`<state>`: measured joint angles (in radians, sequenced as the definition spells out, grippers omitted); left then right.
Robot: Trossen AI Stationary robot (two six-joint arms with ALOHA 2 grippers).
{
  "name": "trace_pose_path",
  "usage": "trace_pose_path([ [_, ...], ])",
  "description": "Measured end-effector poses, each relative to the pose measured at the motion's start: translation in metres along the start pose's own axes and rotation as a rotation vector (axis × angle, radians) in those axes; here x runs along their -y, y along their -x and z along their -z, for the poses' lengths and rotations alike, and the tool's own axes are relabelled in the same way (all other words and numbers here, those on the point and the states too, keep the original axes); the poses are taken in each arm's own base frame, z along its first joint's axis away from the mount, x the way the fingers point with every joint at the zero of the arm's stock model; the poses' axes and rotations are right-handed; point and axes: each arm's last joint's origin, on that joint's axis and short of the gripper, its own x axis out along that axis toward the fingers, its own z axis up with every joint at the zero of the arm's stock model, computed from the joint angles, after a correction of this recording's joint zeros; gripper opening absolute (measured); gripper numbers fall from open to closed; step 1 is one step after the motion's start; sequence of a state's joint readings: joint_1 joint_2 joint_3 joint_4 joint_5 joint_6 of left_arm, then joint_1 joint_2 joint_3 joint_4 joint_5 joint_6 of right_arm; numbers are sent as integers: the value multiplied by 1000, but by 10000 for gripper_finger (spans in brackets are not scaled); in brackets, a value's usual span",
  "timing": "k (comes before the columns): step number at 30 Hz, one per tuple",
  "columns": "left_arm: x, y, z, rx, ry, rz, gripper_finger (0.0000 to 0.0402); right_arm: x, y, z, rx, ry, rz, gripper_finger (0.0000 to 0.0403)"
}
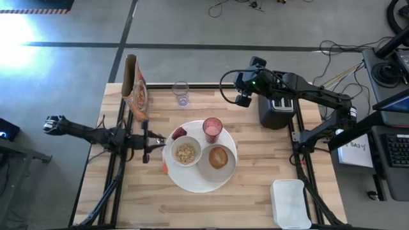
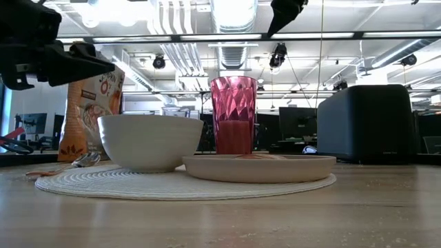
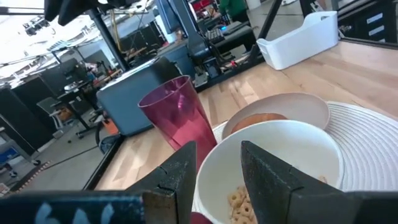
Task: Arrange a breakfast setting
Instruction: Return to Home Position
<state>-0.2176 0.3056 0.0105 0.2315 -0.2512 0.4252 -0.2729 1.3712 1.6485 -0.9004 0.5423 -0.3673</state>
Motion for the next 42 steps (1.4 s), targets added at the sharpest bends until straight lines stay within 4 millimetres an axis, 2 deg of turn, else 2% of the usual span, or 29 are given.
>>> trace_pose_path([
  [5, -2, 8, 2, 1, 8, -6, 110, 0, 0, 0, 0, 0, 0, 128],
  [13, -7, 16, -2, 71, 226, -38, 110, 0, 0, 0, 0, 0, 0, 128],
  [42, -11, 19, -8, 120, 232, -54, 110, 0, 0, 0, 3, -1, -8, 128],
])
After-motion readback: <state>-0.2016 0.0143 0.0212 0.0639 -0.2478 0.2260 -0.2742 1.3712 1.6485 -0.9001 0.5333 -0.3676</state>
